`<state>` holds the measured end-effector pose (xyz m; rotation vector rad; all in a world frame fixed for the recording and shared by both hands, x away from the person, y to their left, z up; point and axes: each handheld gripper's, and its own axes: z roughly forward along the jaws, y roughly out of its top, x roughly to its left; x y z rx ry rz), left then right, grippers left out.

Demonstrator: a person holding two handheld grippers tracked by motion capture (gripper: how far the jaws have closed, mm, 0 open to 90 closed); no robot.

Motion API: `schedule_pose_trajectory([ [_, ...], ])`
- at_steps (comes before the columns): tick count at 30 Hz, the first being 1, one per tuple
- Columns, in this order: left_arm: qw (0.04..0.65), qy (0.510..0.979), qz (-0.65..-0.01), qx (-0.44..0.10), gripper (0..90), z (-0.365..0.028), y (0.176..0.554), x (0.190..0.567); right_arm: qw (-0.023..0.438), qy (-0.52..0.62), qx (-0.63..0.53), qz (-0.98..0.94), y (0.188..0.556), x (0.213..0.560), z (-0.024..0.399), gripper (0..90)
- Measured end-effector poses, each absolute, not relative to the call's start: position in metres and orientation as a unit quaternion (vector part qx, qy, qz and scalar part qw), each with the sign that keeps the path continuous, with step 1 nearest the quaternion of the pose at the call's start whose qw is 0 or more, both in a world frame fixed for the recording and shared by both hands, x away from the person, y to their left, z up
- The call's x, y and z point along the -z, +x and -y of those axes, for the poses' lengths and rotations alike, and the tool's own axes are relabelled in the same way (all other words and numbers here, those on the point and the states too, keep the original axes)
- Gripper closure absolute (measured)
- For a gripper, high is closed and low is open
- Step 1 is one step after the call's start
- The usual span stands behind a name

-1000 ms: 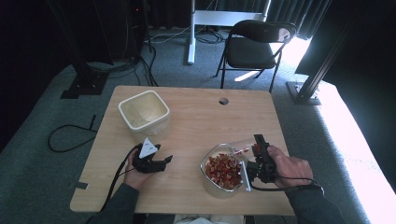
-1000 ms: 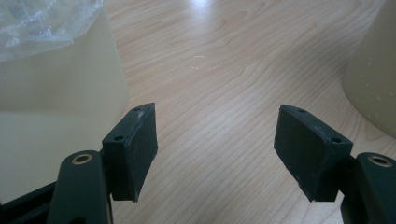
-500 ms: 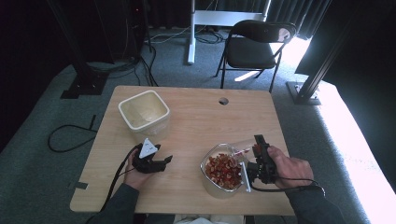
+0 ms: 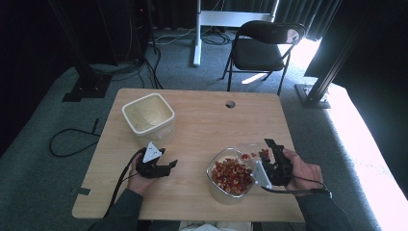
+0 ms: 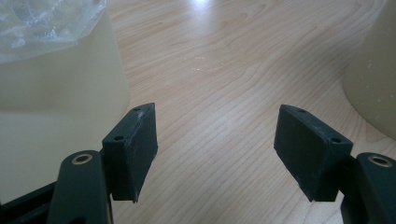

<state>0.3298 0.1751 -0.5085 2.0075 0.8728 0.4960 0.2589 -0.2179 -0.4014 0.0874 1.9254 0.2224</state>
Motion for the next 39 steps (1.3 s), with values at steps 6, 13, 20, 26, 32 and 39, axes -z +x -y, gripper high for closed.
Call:
schedule_pose_trajectory([
  [6, 0.442, 0.802, -0.351, -0.198, 30.8, -0.177, 0.328, 0.506, 0.499, 0.129, -0.193, -0.835, 0.28, 0.401, 0.236, 43.2],
  [13, 0.474, 0.789, -0.338, -0.194, 31.1, -0.175, 0.33, 0.49, 0.378, 0.225, -0.325, -0.837, 0.312, 0.403, 0.25, 43.2],
  [20, 0.506, 0.78, -0.313, -0.194, 31.2, -0.165, 0.338, 0.466, 0.29, 0.252, -0.393, -0.836, 0.349, 0.414, 0.235, 43.1],
  [26, 0.528, 0.777, -0.281, -0.195, 30.9, -0.149, 0.343, 0.438, 0.244, 0.248, -0.43, -0.833, 0.37, 0.419, 0.221, 43.1],
  [32, 0.561, 0.778, -0.225, -0.174, 28.8, -0.116, 0.352, 0.401, 0.213, 0.232, -0.445, -0.838, 0.382, 0.42, 0.201, 43.1],
  [39, 0.57, 0.784, -0.197, -0.148, 27.0, -0.077, 0.366, 0.388, 0.174, 0.219, -0.469, -0.838, 0.391, 0.419, 0.187, 43.1],
])
